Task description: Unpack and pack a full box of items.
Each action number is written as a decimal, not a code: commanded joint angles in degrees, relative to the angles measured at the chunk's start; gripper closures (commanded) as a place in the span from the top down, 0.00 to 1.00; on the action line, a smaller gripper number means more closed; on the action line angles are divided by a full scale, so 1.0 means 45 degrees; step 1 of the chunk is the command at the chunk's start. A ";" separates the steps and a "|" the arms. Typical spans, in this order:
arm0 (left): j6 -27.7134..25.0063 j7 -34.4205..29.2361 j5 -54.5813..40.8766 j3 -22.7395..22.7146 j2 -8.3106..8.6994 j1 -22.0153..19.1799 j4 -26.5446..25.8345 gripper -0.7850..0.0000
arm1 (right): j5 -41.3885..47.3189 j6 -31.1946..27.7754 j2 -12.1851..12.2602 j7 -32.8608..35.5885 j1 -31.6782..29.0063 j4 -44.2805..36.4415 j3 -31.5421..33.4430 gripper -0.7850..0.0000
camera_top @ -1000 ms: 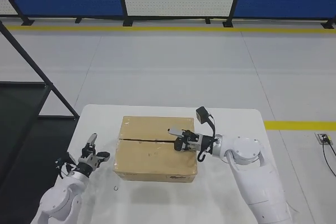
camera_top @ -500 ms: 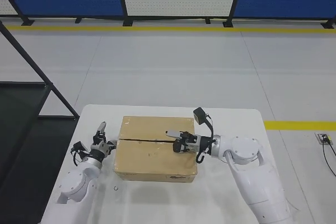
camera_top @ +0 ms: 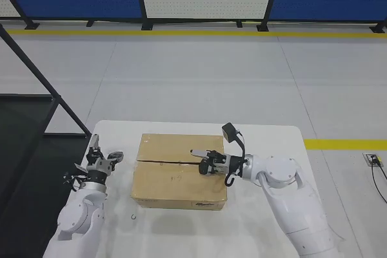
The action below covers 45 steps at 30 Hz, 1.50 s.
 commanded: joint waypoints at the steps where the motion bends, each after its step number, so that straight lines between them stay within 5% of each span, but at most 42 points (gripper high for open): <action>1: -0.0140 -0.0010 -0.0110 -0.0103 -0.0012 0.0147 -0.0237 1.00 | 0.0009 -0.0025 0.0022 -0.0015 0.0043 0.0043 -0.0045 1.00; 8: -0.0493 0.0245 -0.0216 -0.0258 -0.0076 0.0440 -0.0425 1.00 | 0.0097 -0.0006 0.0117 -0.0047 0.0038 -0.0034 -0.0144 1.00; 15: 0.1013 -0.0635 0.0166 0.0236 -0.0087 0.0251 0.0473 1.00 | 0.0196 -0.0001 0.0204 -0.0096 0.0002 -0.0101 -0.0254 1.00; 29: 0.1681 -0.0901 -0.0207 0.0838 -0.0289 -0.1309 0.2529 1.00 | 0.0401 0.0037 0.0350 -0.0210 -0.0001 -0.0197 -0.0516 1.00; 37: 0.1310 -0.0445 -0.1122 0.0065 -0.0311 -0.2021 0.3075 1.00 | 0.0503 0.0023 0.0434 -0.0382 -0.0082 -0.0298 -0.0615 1.00; 45: 0.0557 -0.0145 -0.1736 -0.0894 -0.0265 -0.1635 0.2274 1.00 | 0.0691 -0.0117 0.0448 -0.1167 -0.0021 -0.0415 -0.0734 1.00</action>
